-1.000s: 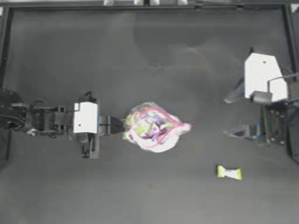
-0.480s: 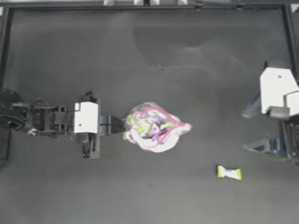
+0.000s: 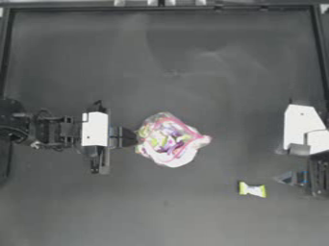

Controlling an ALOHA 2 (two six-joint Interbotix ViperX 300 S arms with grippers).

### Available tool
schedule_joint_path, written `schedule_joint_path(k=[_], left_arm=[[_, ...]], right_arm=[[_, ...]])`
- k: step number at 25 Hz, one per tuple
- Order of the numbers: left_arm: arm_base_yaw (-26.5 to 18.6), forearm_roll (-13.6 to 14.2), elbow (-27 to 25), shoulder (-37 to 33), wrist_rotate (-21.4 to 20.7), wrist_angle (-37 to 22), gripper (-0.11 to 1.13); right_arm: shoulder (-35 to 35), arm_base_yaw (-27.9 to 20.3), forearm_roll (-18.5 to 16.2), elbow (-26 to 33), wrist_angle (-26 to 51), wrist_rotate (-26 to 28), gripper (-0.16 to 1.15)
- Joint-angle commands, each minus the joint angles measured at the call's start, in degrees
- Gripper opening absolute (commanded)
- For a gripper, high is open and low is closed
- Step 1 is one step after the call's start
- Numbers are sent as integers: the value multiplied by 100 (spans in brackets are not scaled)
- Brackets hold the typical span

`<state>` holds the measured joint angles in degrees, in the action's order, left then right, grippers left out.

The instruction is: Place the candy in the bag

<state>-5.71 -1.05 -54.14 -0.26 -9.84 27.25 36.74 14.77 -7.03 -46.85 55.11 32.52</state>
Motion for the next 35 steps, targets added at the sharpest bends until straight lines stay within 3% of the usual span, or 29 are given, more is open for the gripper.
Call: schedule_joint_path(k=[1,10,19,35], left_arm=[[-9,-9,105,-158,0,18,4],[-9,-9,105,-149,9,18,4],[0,-9,105,-132,9,18,4],[0,-18,123,-123,9,18,4]], right_arm=[[0,149,-105,-62,-229,255,88],[-237,202,-70,-466,-967,475,90],[-457,211,-26,-756,-1415,659,100],[-1758,387,-35,-589,-1907,694,100]])
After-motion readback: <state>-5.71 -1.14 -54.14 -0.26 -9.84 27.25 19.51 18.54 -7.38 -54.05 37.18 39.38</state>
